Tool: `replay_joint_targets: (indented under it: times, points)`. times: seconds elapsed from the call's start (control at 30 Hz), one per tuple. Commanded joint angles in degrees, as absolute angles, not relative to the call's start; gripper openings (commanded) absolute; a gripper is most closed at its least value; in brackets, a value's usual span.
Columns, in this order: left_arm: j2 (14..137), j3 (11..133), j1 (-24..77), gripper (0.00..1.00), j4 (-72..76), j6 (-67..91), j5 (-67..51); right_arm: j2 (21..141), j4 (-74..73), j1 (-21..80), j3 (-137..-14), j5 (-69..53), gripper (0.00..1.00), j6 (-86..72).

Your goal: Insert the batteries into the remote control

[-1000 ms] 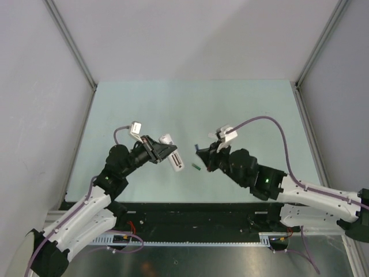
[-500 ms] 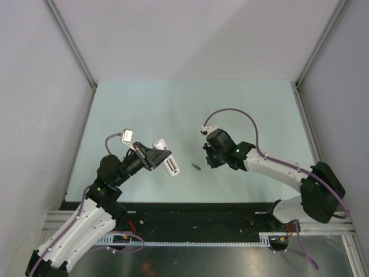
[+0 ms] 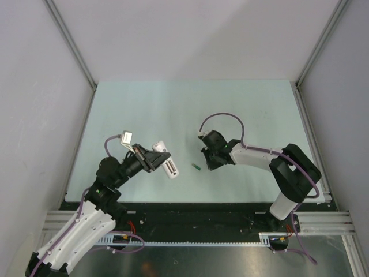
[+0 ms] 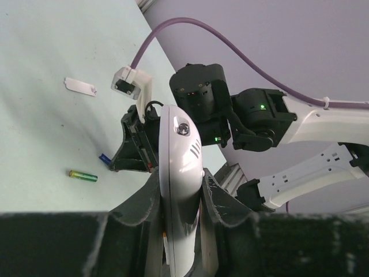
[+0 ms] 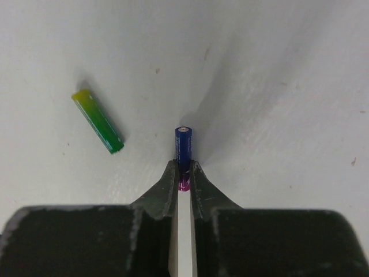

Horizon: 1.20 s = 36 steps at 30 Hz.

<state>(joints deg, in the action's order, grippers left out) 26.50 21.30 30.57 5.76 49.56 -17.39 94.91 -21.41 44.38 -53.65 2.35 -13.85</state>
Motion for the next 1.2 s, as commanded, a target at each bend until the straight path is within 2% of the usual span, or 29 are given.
replay_joint_targets:
  times: [0.0,0.33,0.53,0.77,0.93,1.17]
  points:
    - [25.93,21.09,30.32,0.0,7.03,49.92,-18.63,97.29,-17.67,44.3,-55.37,2.72,0.11,-13.45]
    - [26.81,21.36,30.32,0.0,6.77,49.39,-18.19,96.51,-19.07,45.88,-55.37,6.94,0.45,-15.55]
    - [27.77,22.23,30.41,0.0,6.77,49.48,-18.28,92.21,-20.04,48.16,-55.37,11.07,0.49,-19.41]
    - [27.77,22.33,30.32,0.0,6.59,49.13,-18.19,86.4,-20.31,54.56,-55.37,16.44,0.48,-25.12]
    - [27.07,21.62,30.32,0.0,6.15,48.96,-18.19,88.5,-16.53,58.27,-55.37,15.38,0.46,-23.74]
    - [24.79,21.09,30.41,0.0,5.45,49.48,-17.85,91.67,-11.7,55.82,-55.37,12.84,0.47,-16.09]
